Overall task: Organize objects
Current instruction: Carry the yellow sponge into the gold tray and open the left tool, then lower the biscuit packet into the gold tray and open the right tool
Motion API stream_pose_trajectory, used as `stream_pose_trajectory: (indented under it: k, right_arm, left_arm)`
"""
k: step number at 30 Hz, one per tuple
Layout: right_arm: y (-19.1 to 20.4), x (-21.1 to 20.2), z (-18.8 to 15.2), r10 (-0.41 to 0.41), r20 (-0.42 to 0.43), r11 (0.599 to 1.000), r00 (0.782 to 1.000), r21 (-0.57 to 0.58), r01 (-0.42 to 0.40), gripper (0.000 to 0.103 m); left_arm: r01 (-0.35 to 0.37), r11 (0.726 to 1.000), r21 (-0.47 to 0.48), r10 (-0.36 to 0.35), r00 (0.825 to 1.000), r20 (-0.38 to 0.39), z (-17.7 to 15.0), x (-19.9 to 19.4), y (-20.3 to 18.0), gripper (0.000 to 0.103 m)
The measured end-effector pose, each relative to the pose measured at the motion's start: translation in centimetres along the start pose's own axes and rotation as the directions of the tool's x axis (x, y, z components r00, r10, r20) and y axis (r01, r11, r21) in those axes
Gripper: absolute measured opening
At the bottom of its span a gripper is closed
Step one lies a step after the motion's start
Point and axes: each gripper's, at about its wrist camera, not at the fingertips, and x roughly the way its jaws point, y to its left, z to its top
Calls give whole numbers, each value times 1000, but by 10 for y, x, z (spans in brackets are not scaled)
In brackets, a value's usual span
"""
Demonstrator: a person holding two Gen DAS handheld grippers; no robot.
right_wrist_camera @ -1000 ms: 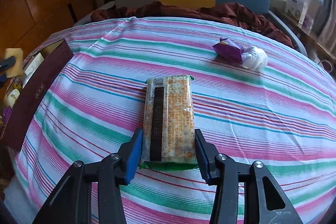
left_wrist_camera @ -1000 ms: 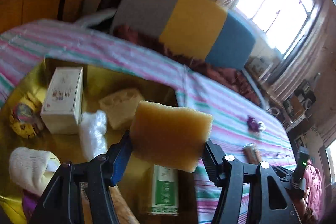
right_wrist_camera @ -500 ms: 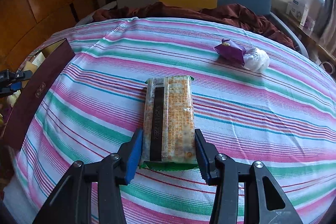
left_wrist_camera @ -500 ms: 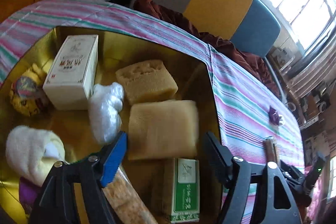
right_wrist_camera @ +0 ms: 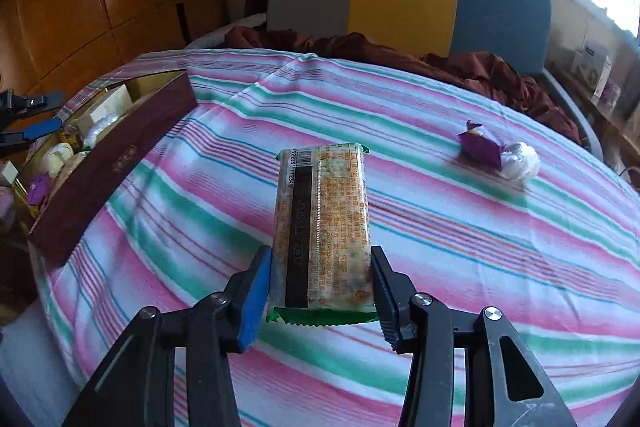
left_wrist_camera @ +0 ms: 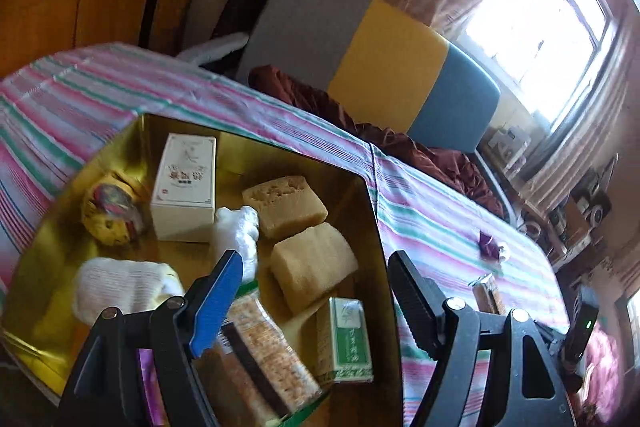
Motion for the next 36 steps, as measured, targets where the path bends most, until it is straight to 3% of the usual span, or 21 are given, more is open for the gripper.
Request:
stream_pose_trajectory:
  k: [6, 11, 18, 24, 28, 32, 36]
  right_arm:
    - [20, -4, 0, 96, 7, 991, 995, 90, -96, 48]
    - [54, -17, 14, 180, 48, 979, 982, 90, -184, 48]
    - [122, -29, 42, 295, 81, 955, 952, 1, -296, 48]
    - [195, -16, 62, 397, 31, 916, 917, -80, -394, 48]
    - [242, -3, 72, 442, -17, 888, 897, -135, -440, 48]
    - [281, 14, 83, 514, -81, 845, 854, -123, -521, 48]
    - [312, 32, 91, 618, -139, 778, 774, -33, -627, 48]
  left_arm:
    - [59, 985, 159, -62, 998, 19, -20, -17, -27, 76]
    - [75, 978, 194, -93, 992, 83, -21, -37, -31, 76]
    - [36, 995, 96, -51, 986, 159, 6, -68, 9, 76]
    - [-76, 997, 24, 69, 973, 218, 28, -94, 53, 76]
    - [-109, 993, -36, 115, 956, 268, 42, -117, 79, 76]
    - [-143, 986, -84, 162, 938, 306, 51, -136, 95, 76]
    - [-142, 984, -106, 170, 928, 333, 57, -149, 102, 76]
